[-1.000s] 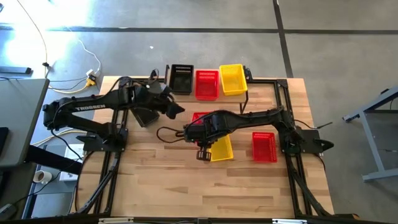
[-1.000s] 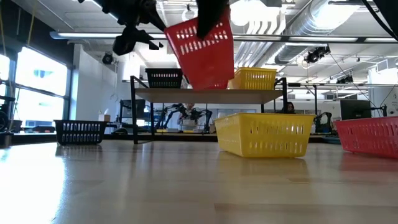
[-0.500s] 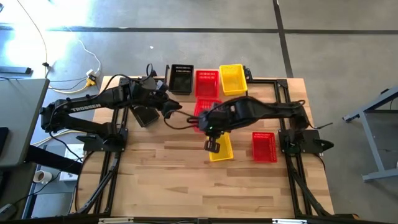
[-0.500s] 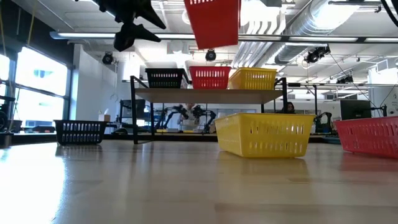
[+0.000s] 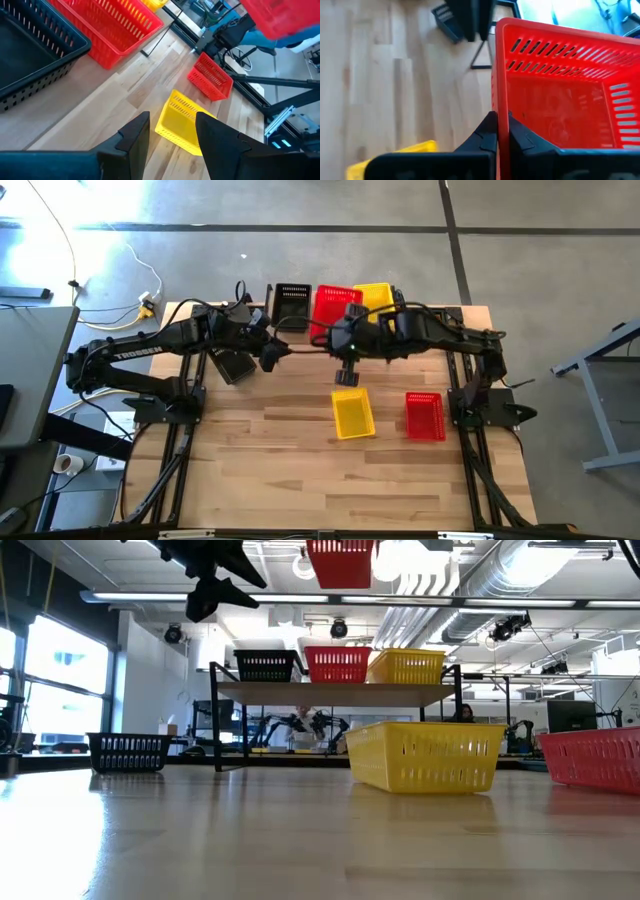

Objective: Stack baskets on shelf by color
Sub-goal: Stack the left red basket on top of the red basket on the shelf

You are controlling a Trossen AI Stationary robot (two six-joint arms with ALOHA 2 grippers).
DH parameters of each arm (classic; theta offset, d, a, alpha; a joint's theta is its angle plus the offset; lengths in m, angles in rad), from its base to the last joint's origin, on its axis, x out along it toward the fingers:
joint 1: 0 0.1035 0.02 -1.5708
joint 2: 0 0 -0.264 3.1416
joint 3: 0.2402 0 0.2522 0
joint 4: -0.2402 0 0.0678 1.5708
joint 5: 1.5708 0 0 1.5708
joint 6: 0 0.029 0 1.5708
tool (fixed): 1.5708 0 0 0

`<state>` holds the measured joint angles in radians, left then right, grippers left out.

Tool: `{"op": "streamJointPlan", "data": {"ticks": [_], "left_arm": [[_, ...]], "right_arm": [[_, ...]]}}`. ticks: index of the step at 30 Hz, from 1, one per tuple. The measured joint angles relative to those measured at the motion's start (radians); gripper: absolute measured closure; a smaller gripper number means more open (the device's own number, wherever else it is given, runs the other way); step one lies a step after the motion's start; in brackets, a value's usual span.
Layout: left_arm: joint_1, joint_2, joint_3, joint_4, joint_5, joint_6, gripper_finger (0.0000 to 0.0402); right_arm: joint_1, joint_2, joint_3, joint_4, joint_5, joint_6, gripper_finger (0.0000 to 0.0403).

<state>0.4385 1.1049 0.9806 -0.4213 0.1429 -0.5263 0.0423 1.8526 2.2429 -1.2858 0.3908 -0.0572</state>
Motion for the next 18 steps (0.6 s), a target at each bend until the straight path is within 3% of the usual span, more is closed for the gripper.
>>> {"op": "streamJointPlan", "data": {"ticks": [8, 18], "left_arm": [[0.0, 0.0, 0.0, 0.0, -0.001, 0.007, 0.0252], [0.0, 0.0, -0.001, 0.001, -0.008, 0.007, 0.0252]], "right_arm": [[-0.084, 0.0, 0.0, 0.013, -0.056, -0.124, 0.0403], [-0.159, 0.0, 0.0, -0.044, -0.141, -0.169, 0.0403]]}}
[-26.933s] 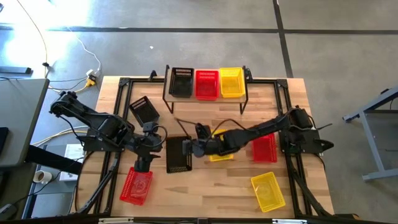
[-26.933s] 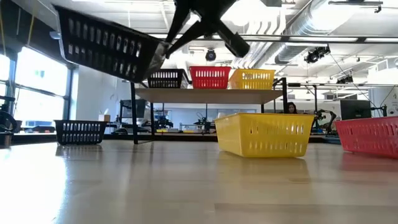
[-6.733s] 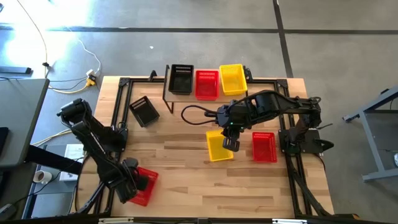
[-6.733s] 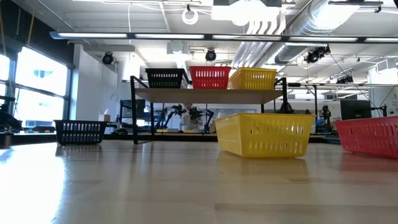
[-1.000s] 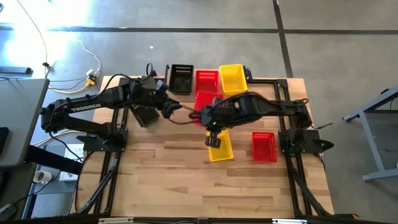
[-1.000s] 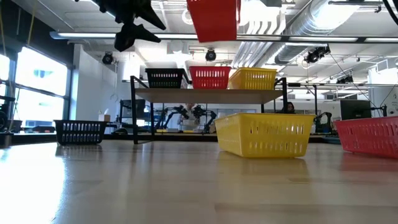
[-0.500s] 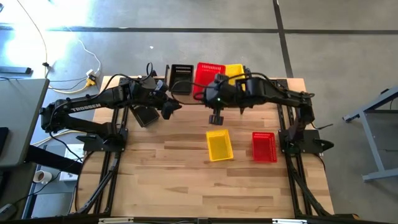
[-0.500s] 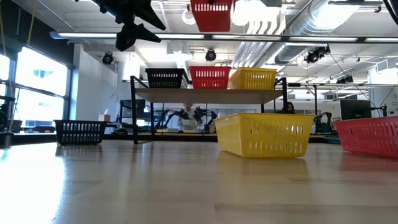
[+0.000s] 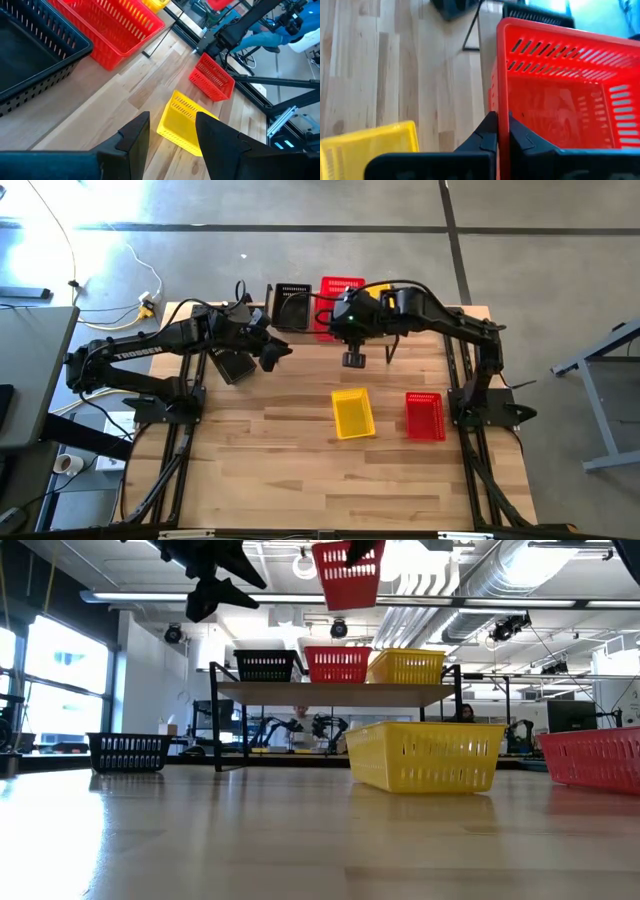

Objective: Stack baskets on shelf by color
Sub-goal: Stack the left red basket on top of the red basket on the shelf

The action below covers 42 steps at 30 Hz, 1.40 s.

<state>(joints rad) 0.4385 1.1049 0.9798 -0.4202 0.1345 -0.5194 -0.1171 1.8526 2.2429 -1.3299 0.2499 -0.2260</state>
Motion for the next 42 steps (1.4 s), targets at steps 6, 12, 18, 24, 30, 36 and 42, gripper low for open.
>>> {"op": "streamJointPlan", "data": {"ticks": [6, 12, 18, 24, 30, 36, 42], "left_arm": [[0.0, 0.0, 0.0, 0.0, -0.054, 0.0, 0.0252], [0.02, 0.0, 0.0, 0.0, -0.076, 0.0, 0.0252], [0.056, 0.0, 0.0, 0.017, -0.075, 0.0, 0.0252], [0.087, 0.0, 0.0, 0.029, -0.075, 0.021, 0.0252], [0.099, 0.0, 0.0, 0.029, -0.075, 0.044, 0.0252], [0.1, 0.0, 0.0, 0.029, -0.075, 0.086, 0.0252], [0.1, 0.0, 0.0, 0.029, -0.075, 0.086, 0.0252]], "right_arm": [[-0.023, -0.004, 0.0, -0.041, -0.018, -0.002, 0.0403], [-0.04, -0.04, 0.0, -0.093, -0.015, 0.007, 0.0403], [-0.065, -0.084, 0.0, -0.106, -0.011, 0.025, 0.0403], [-0.073, -0.089, 0.0, -0.11, -0.007, 0.026, 0.0403], [-0.09, -0.089, -0.001, -0.109, 0.009, 0.034, 0.0403], [-0.133, -0.196, -0.249, 0.13, -0.062, 0.009, 0.0403], [-0.169, -0.349, -0.504, 0.47, -0.139, -0.039, 0.0403]]}}
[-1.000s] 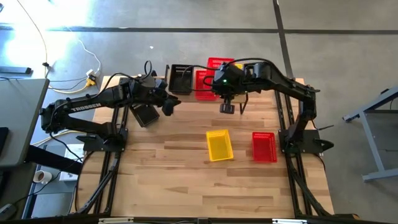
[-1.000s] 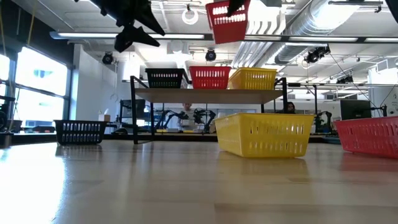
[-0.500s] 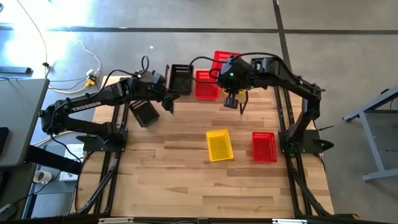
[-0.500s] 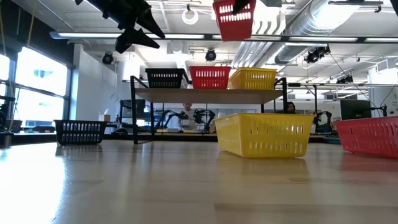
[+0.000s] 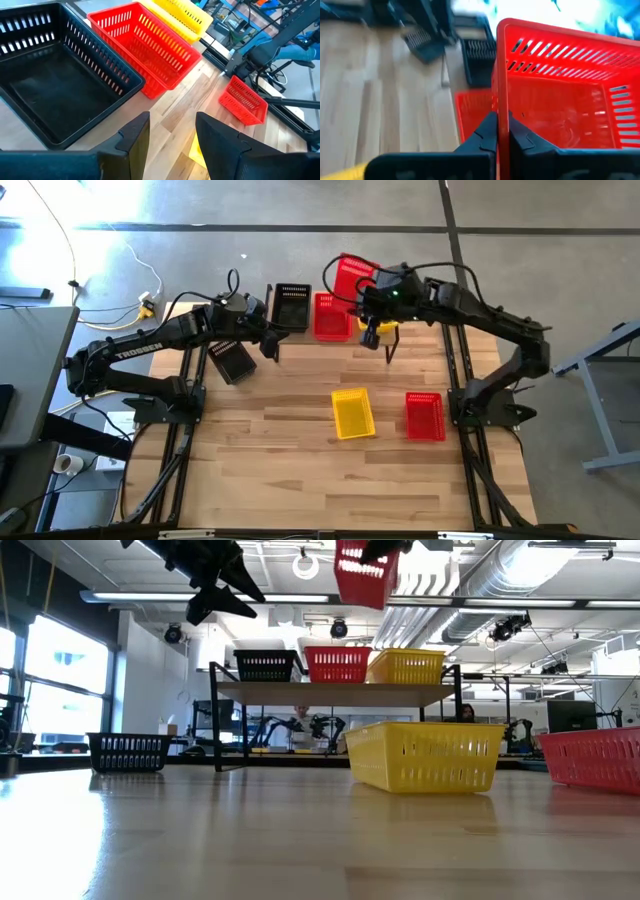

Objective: Stack baskets on shelf by color
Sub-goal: Stack the left red basket on top of the red basket on the shelf

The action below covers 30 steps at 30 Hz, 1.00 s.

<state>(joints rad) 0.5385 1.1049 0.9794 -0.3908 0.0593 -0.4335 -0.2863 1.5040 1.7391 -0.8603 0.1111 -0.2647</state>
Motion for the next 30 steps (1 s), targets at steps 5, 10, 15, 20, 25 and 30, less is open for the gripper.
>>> {"op": "streamJointPlan", "data": {"ticks": [5, 10, 15, 20, 25, 30], "left_arm": [[0.0, 0.0, 0.0, 0.0, 0.0, 0.0, 0.0252], [0.0, 0.0, 0.0, 0.0, -0.003, 0.0, 0.0252], [0.0, 0.0, 0.0, 0.0, -0.007, 0.0, 0.0252], [0.0, 0.0, 0.0, 0.0, -0.023, 0.0, 0.0252], [0.0, 0.0, 0.0, -0.001, -0.024, 0.0, 0.0252], [0.0, 0.0, 0.0, -0.003, -0.039, 0.0, 0.0252]], "right_arm": [[-0.011, -0.036, -0.112, 0.166, -0.045, -0.032, 0.0403], [-0.01, -0.006, -0.146, 0.183, -0.058, -0.05, 0.0403], [-0.003, 0.043, -0.152, 0.2, -0.085, -0.056, 0.0403], [-0.001, 0.088, -0.152, 0.201, -0.096, -0.058, 0.0403], [-0.007, 0.112, -0.152, 0.202, -0.128, -0.061, 0.0403], [-0.031, 0.145, -0.152, 0.191, -0.159, -0.092, 0.0403]]}}
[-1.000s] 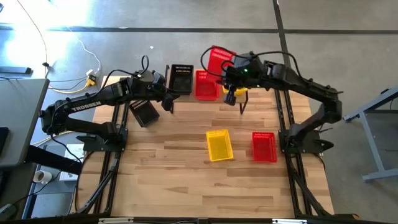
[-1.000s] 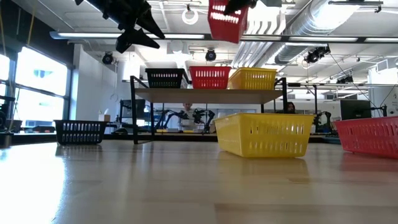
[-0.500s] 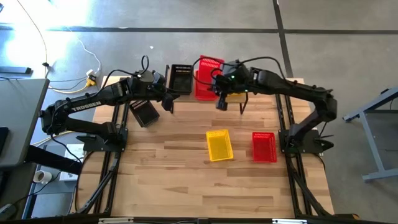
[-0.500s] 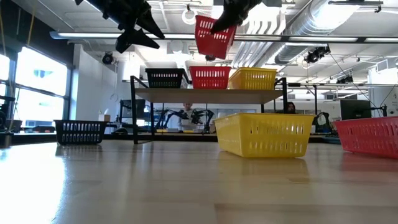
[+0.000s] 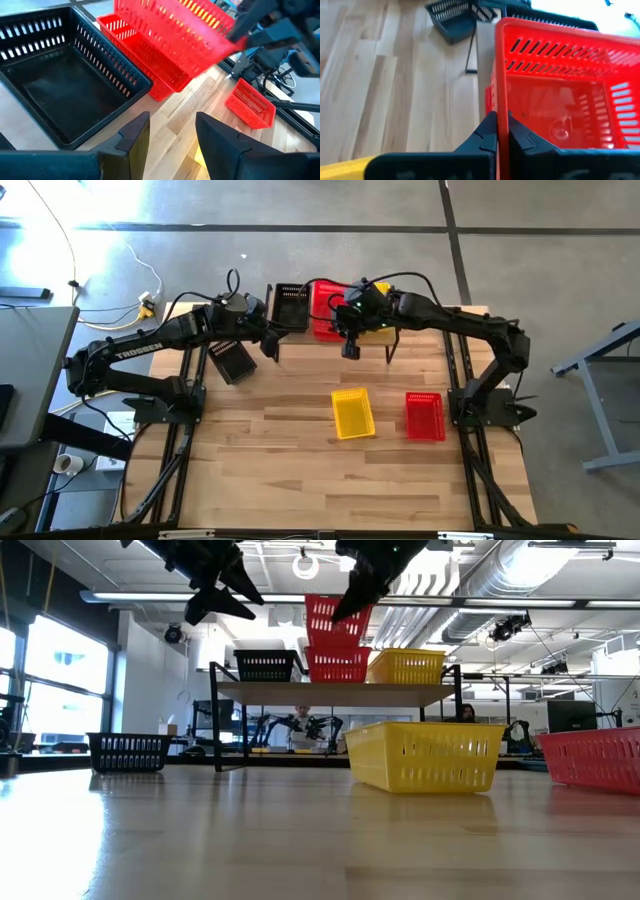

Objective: Stack baskets on shelf by color
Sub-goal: Stack the left red basket on top of the red basket on the shelf

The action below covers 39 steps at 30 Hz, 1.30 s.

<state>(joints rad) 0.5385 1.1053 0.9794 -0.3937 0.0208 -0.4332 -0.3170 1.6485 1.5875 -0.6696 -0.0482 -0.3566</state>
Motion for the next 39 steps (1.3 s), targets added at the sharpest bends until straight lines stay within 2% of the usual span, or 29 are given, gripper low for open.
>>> {"op": "streamJointPlan", "data": {"ticks": [25, 39], "left_arm": [[0.0, 0.0, 0.0, -0.014, -0.003, 0.011, 0.0252], [0.0, 0.0, 0.0, -0.014, -0.003, 0.018, 0.0252]], "right_arm": [[-0.071, 0.059, 0.001, -0.014, -0.034, -0.063, 0.0403], [-0.071, 0.059, 0.001, -0.031, -0.005, -0.093, 0.0395]]}}
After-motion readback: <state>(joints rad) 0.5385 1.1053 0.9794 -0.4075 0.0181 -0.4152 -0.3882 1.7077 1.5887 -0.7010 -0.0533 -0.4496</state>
